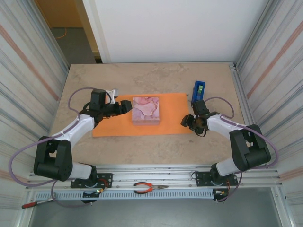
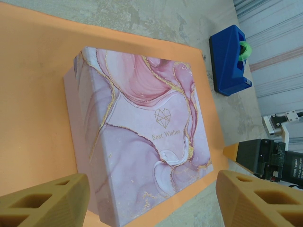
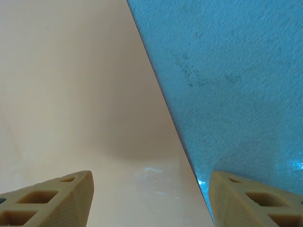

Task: Wrap the gift box in paper
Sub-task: First fold the wrapping paper around the gift box.

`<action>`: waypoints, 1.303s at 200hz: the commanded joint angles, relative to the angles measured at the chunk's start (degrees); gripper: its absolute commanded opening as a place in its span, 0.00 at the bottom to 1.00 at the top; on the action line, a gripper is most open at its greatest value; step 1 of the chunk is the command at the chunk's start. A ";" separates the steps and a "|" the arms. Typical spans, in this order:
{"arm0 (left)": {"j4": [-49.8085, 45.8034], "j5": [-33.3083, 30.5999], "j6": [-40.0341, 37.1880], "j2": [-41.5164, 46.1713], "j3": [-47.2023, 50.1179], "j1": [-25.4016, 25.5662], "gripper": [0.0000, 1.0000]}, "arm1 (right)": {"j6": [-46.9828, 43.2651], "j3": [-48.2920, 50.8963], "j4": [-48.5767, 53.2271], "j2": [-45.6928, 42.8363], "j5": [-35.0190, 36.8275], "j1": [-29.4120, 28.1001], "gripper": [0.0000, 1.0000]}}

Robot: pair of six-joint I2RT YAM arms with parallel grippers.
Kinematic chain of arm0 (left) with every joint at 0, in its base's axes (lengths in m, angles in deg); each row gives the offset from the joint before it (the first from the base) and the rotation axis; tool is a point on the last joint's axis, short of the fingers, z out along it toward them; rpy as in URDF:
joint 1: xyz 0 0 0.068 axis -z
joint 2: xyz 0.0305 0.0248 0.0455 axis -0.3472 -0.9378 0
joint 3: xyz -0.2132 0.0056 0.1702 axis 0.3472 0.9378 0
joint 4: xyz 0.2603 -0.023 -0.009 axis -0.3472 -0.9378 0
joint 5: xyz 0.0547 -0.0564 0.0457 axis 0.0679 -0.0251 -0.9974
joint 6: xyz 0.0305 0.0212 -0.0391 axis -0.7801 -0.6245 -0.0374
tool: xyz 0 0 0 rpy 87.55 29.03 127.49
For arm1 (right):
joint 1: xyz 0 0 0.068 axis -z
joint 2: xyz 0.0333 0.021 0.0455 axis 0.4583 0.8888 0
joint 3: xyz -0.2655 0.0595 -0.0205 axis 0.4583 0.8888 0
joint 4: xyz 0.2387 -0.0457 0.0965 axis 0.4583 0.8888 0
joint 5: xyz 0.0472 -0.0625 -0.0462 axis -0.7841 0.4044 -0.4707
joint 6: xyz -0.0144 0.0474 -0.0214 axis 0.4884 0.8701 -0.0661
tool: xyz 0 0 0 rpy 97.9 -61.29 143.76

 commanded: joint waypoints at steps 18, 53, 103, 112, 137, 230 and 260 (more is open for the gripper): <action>-0.16 0.68 -1.51 0.77 0.72 0.20 0.72 | 1.88 1.02 -4.10 0.90 -4.87 -2.29 0.63; 0.05 0.81 -1.43 0.89 0.76 0.19 0.72 | 2.19 0.70 -4.96 0.00 -5.73 -2.53 0.63; 0.09 0.95 -1.42 1.23 0.80 0.25 0.72 | 2.56 0.82 -9.47 0.59 -7.68 -2.32 0.63; 0.09 0.94 -1.33 1.18 0.82 0.17 0.72 | 2.50 0.97 -10.63 0.51 -8.12 -2.09 0.63; 0.42 1.02 -1.25 1.20 0.91 0.21 0.72 | 2.32 1.27 -13.87 0.24 -9.09 -1.29 0.64; 0.97 1.37 -0.98 1.48 1.15 0.25 0.72 | -0.07 1.64 -21.36 0.60 -14.13 4.61 0.63; 1.45 1.63 -0.63 1.53 1.32 0.21 0.72 | -0.30 3.59 -20.28 -1.05 -13.87 4.94 0.62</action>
